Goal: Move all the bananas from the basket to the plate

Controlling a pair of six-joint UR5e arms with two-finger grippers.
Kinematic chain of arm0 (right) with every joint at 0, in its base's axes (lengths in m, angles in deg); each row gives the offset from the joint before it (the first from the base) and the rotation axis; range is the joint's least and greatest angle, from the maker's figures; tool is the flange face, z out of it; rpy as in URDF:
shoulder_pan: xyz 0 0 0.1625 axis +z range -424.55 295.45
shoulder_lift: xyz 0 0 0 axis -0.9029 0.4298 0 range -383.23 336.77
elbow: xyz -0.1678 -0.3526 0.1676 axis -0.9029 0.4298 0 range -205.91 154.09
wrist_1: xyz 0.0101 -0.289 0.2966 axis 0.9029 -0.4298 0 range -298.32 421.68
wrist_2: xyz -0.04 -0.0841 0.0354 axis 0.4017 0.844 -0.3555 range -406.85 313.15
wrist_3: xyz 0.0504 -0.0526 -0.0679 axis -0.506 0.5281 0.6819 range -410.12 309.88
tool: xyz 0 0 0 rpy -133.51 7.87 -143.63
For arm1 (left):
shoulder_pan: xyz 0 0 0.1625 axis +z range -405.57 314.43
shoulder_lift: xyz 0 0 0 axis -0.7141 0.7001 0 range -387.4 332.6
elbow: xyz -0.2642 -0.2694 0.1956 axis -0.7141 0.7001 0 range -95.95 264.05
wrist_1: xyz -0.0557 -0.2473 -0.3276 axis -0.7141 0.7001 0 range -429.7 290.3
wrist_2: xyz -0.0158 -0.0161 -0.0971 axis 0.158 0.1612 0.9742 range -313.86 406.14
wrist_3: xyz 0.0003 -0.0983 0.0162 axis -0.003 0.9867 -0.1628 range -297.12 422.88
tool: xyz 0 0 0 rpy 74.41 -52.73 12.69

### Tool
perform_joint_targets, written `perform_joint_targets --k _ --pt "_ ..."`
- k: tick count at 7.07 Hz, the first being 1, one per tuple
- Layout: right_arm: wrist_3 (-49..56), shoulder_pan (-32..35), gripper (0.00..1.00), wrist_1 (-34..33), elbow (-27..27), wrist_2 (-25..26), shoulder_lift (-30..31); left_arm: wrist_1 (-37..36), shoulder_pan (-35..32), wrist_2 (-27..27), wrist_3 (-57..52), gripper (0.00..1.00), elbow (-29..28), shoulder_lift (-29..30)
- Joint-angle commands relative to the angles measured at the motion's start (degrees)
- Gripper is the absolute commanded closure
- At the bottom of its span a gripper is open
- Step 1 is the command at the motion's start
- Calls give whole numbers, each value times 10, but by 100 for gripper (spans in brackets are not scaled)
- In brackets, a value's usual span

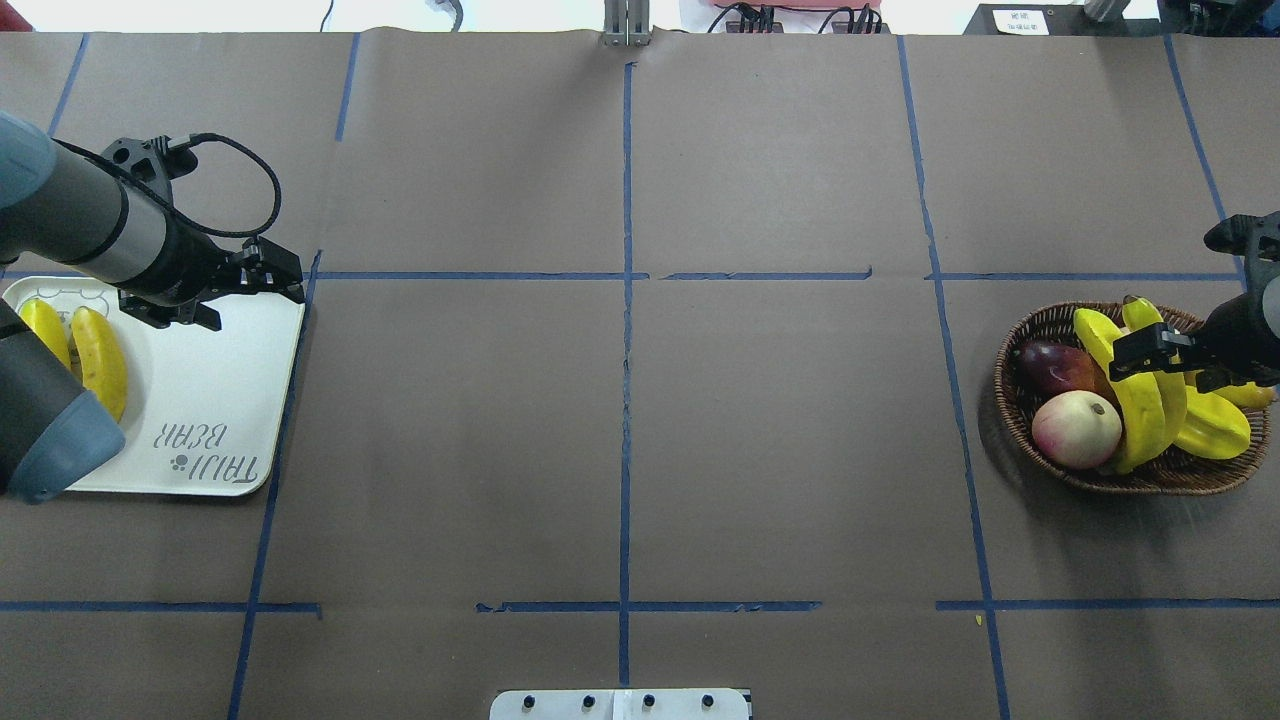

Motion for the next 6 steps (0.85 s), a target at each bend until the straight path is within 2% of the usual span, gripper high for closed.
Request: perform_joint_targets --k 1,3,6 --pt "-2 -4 2 0 2 1 1 1 2 -1 0 1 -2 0" --pt "-3 -20 2 -1 6 4 1 1 15 -11 0 1 -6 2" --pt "-3 -25 29 0 12 4 1 0 22 -26 5 1 -10 11"
